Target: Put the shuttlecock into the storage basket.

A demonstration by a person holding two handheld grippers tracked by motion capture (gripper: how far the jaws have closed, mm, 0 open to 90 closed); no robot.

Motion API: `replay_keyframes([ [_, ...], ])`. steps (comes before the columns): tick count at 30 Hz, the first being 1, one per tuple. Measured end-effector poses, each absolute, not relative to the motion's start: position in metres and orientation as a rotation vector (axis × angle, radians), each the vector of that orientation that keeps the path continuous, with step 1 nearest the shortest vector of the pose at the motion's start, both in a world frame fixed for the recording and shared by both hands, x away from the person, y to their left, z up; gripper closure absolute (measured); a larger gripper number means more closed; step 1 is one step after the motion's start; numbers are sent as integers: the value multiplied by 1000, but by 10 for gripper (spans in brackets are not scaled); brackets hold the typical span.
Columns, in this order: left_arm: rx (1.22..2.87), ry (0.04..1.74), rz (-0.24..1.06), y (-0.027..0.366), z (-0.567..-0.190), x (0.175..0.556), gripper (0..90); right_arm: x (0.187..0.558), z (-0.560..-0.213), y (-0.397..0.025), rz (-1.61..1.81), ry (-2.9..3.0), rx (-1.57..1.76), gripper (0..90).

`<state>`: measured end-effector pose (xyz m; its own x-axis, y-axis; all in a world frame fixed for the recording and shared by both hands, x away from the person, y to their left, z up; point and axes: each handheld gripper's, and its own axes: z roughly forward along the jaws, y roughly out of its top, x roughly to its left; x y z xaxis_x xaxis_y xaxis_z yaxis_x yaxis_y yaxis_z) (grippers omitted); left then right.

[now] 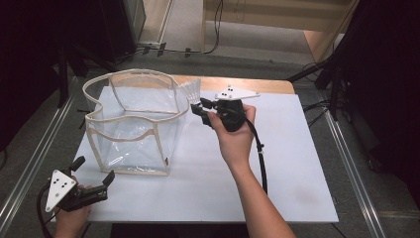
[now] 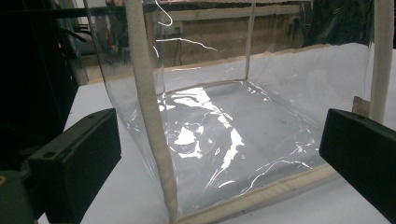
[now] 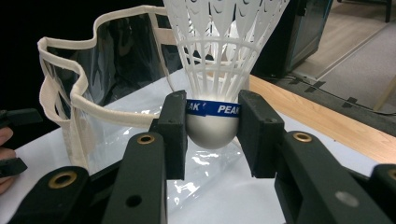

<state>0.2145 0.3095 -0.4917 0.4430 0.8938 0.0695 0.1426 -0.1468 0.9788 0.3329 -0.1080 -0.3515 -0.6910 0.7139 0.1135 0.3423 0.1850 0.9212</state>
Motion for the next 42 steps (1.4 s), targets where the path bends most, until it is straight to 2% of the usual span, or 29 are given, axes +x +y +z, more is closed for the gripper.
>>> replay_keyframes([
  [29, 1602, 924, 844, 310, -492, 215, 0, 347, -348, -75, 1549, 2154, 951, 622],
  [30, 1602, 924, 844, 310, -492, 215, 0, 347, -348, -74, 1547, 2156, 946, 598],
  [31, 1601, 923, 845, 310, -492, 215, 0, 347, -348, -73, 1546, 2161, 940, 531],
  [34, 1601, 924, 843, 310, -492, 215, 0, 346, -349, -71, 1550, 2179, 943, 244],
  [36, 1601, 924, 844, 310, -492, 215, 0, 345, -349, -73, 1543, 2194, 920, 163],
  [40, 1604, 924, 844, 310, -492, 215, 0, 341, -350, -80, 1539, 2203, 888, 81],
  [42, 1603, 924, 845, 310, -492, 215, 0, 339, -352, -84, 1537, 2208, 869, 0],
])
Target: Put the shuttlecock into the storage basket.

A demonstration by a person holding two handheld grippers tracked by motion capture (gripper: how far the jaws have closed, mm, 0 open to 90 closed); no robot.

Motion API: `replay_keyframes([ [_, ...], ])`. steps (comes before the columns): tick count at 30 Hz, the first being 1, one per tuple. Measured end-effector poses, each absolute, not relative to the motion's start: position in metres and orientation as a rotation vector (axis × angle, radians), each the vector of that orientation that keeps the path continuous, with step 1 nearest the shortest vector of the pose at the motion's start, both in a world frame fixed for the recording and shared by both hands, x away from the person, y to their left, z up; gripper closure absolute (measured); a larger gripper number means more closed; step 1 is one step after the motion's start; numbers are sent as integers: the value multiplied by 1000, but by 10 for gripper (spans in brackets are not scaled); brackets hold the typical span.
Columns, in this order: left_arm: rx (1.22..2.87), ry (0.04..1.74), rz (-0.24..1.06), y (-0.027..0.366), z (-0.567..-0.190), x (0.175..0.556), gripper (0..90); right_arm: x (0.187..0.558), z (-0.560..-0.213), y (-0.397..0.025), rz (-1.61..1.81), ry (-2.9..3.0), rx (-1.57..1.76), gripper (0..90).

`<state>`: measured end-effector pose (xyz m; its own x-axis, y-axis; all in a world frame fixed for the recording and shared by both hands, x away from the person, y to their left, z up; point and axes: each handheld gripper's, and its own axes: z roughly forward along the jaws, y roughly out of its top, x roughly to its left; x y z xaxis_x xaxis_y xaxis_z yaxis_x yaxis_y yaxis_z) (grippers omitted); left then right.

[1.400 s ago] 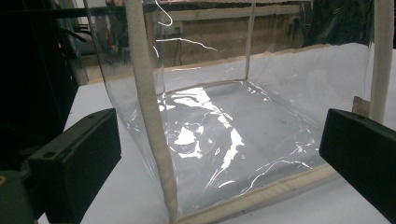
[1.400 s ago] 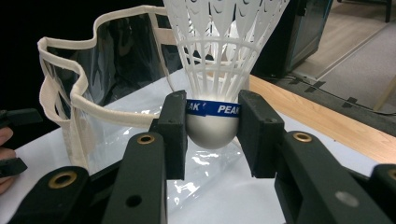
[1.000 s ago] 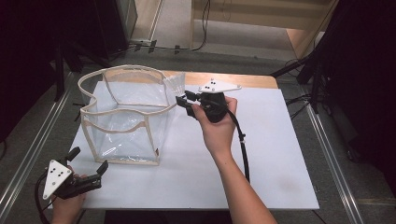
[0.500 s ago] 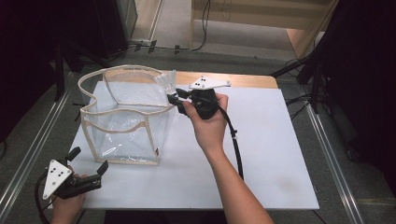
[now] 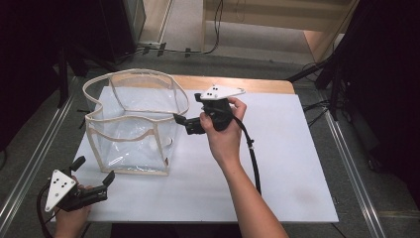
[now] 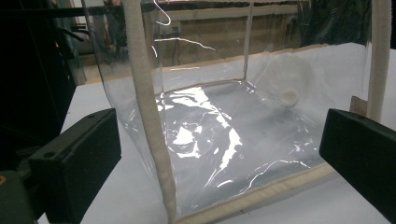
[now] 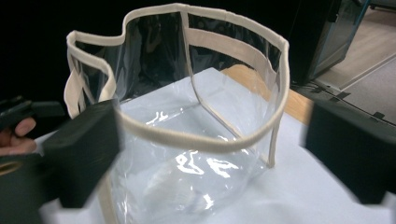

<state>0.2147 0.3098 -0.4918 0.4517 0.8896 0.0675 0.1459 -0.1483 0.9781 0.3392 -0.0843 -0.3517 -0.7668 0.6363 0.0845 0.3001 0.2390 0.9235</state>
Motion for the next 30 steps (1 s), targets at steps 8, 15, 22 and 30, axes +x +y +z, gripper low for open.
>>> replay_keyframes([
  [8, 1604, 925, 848, 309, -492, 215, 0, 332, -364, -103, 1525, 2206, 853, 0],
  [15, 1605, 925, 850, 309, -492, 215, 0, 328, -379, -115, 1509, 2205, 879, 0],
  [22, 1604, 926, 850, 309, -492, 214, 0, 325, -395, -124, 1496, 2201, 909, 0],
  [30, 1604, 926, 851, 309, -492, 214, 0, 321, -408, -134, 1484, 2198, 935, 0],
])
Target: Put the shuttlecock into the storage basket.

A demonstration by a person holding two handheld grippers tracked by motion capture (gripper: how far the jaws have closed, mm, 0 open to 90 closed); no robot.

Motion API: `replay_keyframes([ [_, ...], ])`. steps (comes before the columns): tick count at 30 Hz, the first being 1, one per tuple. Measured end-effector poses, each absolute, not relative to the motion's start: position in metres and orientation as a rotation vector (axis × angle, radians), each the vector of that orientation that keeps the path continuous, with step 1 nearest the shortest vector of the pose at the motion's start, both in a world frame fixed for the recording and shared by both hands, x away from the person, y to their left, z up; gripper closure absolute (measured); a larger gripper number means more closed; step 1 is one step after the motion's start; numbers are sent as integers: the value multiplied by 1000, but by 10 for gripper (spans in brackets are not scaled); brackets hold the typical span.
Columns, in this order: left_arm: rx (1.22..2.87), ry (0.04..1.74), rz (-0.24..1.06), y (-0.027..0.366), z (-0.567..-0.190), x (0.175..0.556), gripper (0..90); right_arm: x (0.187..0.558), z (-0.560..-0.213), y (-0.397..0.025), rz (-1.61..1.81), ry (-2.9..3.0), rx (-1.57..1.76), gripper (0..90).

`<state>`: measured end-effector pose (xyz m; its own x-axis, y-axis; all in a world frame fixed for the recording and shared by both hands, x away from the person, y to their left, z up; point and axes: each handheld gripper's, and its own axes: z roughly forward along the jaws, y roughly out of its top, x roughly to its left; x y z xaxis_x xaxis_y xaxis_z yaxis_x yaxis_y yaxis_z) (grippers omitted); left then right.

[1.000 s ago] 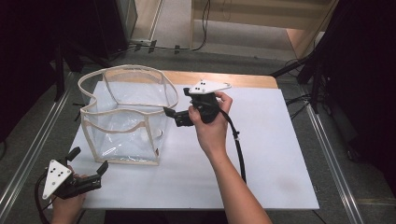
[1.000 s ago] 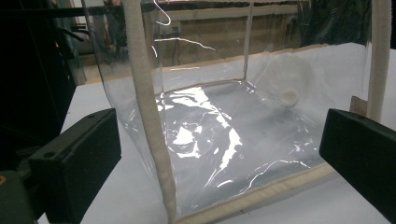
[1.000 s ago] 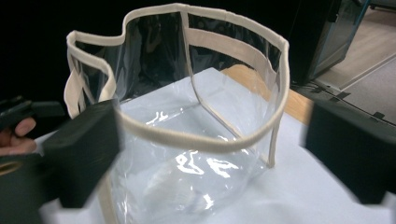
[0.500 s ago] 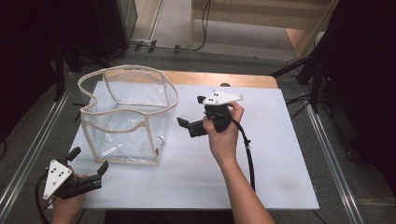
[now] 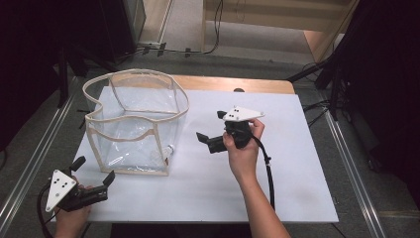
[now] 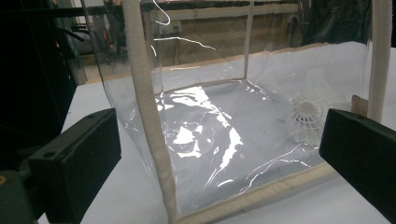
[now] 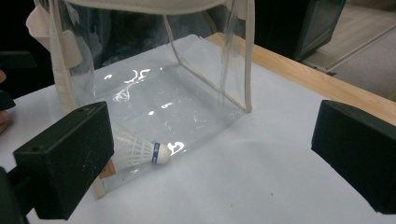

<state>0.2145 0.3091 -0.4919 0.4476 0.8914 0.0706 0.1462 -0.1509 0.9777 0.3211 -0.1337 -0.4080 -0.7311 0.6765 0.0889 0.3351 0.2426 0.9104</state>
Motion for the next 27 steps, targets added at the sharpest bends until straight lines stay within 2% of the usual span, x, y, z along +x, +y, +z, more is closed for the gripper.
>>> replay_keyframes([
  [27, 1601, 928, 849, 310, -492, 215, 0, 309, -442, -166, 1467, 2161, 1022, 0],
])
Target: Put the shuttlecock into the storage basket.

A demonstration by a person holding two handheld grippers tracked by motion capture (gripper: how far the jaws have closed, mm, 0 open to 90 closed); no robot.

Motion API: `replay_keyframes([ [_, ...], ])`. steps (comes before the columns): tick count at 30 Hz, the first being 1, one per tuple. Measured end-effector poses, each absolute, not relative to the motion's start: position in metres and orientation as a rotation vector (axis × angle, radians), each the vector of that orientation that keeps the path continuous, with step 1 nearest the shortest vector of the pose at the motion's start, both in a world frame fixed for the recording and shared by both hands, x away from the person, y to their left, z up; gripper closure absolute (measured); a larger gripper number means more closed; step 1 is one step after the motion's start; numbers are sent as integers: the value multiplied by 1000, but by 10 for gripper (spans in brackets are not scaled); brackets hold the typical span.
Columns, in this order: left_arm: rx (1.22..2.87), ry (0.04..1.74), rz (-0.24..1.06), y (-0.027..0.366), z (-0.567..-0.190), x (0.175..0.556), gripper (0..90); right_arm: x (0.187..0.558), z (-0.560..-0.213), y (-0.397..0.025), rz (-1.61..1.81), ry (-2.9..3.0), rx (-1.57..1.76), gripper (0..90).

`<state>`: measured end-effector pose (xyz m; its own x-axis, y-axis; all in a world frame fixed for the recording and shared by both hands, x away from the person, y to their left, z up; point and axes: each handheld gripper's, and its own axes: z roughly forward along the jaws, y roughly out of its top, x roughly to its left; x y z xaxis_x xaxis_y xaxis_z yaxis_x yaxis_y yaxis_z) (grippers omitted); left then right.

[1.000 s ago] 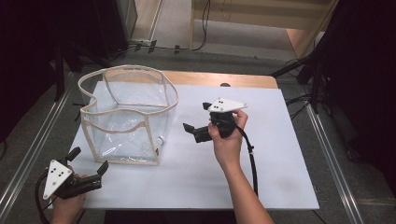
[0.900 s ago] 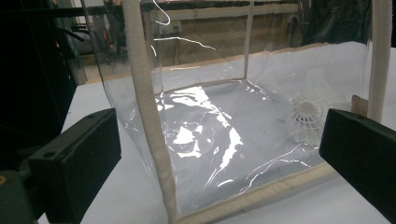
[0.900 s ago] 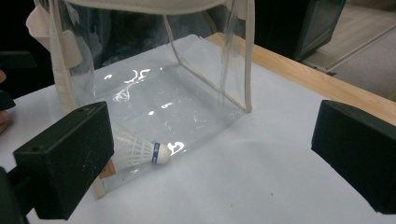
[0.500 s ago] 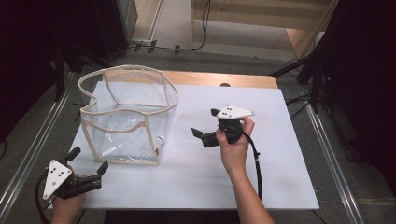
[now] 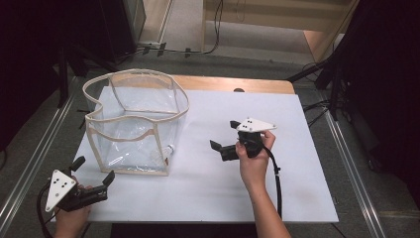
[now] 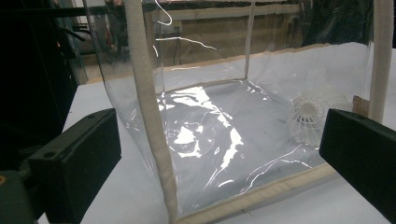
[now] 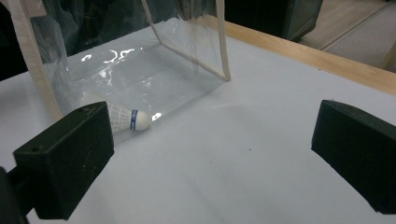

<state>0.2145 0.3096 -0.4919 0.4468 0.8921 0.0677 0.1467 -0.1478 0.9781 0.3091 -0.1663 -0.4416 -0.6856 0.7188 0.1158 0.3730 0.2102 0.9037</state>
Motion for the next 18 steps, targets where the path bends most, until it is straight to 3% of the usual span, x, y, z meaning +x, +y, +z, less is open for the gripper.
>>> replay_keyframes([
  [18, 1600, 929, 853, 310, -492, 214, 0, 298, -459, -192, 1439, 2142, 1070, 0],
])
